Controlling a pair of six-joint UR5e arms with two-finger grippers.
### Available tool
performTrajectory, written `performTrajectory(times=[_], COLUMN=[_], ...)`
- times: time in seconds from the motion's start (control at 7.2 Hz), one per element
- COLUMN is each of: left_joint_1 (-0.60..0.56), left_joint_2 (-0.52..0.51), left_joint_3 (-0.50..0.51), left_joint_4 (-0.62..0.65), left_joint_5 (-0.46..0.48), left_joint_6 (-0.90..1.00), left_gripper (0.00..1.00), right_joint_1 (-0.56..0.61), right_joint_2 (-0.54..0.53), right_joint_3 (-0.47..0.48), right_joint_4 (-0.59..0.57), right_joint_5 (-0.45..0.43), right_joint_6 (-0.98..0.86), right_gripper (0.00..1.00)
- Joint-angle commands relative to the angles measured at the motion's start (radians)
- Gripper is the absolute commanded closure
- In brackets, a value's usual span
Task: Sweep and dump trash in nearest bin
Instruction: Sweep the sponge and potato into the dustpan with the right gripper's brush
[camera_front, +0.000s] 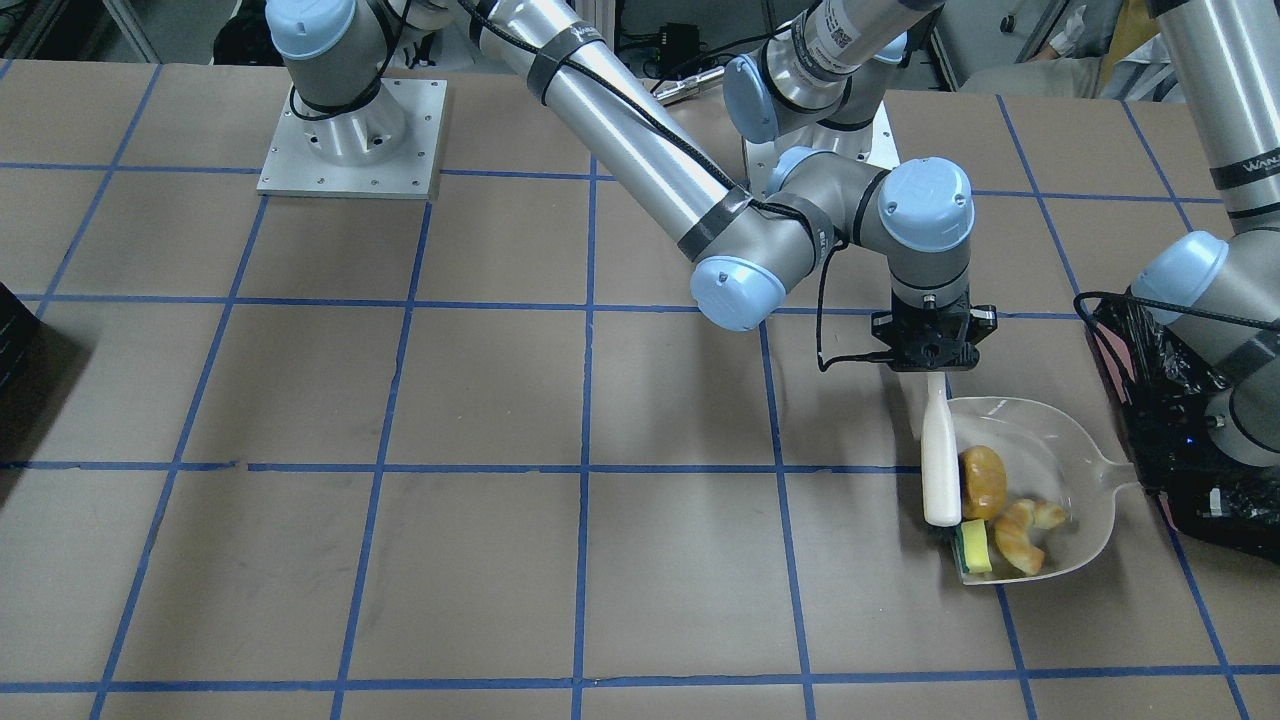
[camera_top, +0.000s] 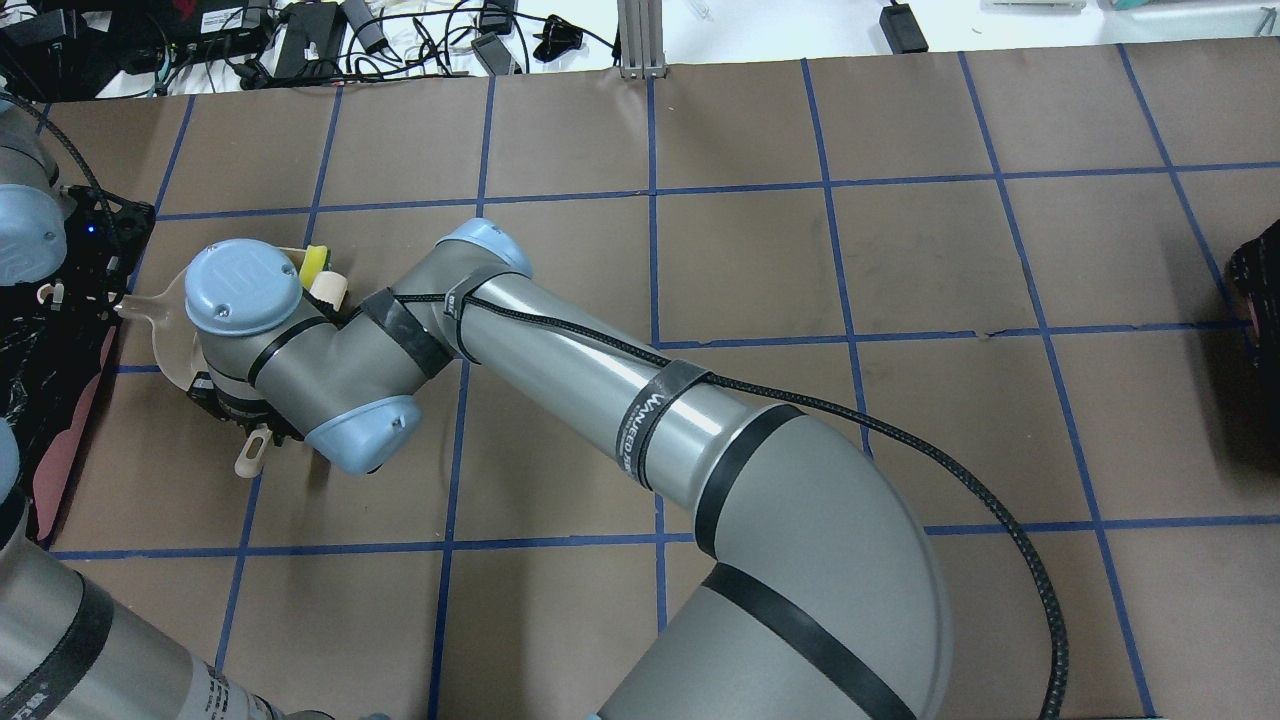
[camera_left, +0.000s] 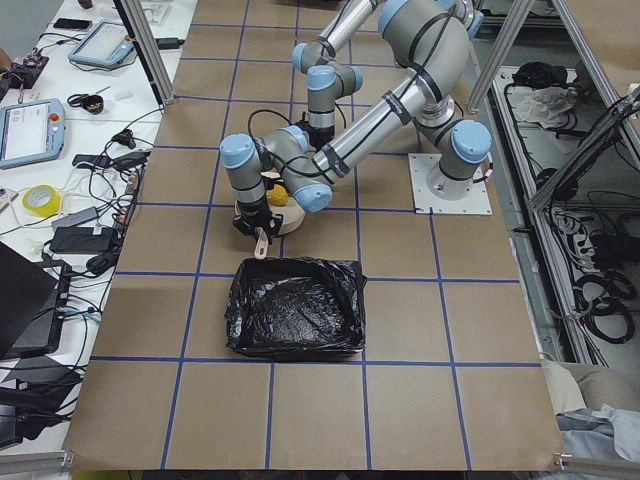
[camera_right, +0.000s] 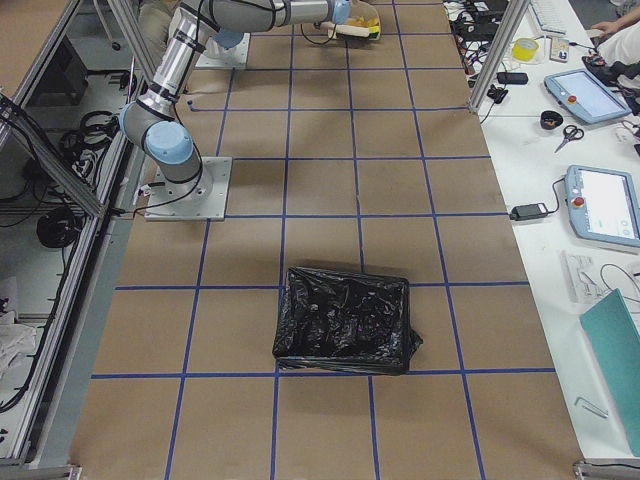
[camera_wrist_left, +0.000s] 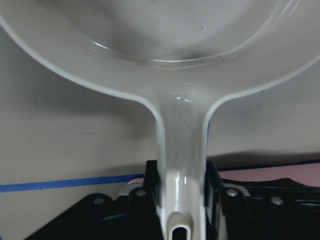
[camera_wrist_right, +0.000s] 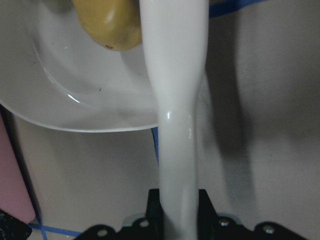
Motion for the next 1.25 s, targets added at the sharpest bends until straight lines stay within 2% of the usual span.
performTrajectory(times=[0.0, 0.28, 0.56, 1.11], left_joint_1=[0.0, 0.0, 0.0, 0.0], left_joint_2=[0.001, 0.001, 0.001, 0.004], left_joint_3=[0.0, 0.0, 0.0, 0.0], left_joint_4=[0.0, 0.0, 0.0, 0.0], left_joint_5=[0.0, 0.0, 0.0, 0.0], left_joint_6=[-0.001, -0.001, -0.001, 0.001], left_gripper=[1.0, 1.0, 1.0, 1.0], right_joint_1=[0.028, 0.067, 0.081, 0.064], right_joint_2=[0.026, 0.053, 0.055, -0.04], right_joint_3=[-0.043, -0.045, -0.046, -0.035], right_joint_4=[-0.039, -0.125, -0.143, -0.039], right_joint_5=[0.008, 0.031, 0.032, 0.002], right_joint_6=[0.03, 0.089, 0.107, 0.12], right_gripper=[1.0, 1.0, 1.0, 1.0])
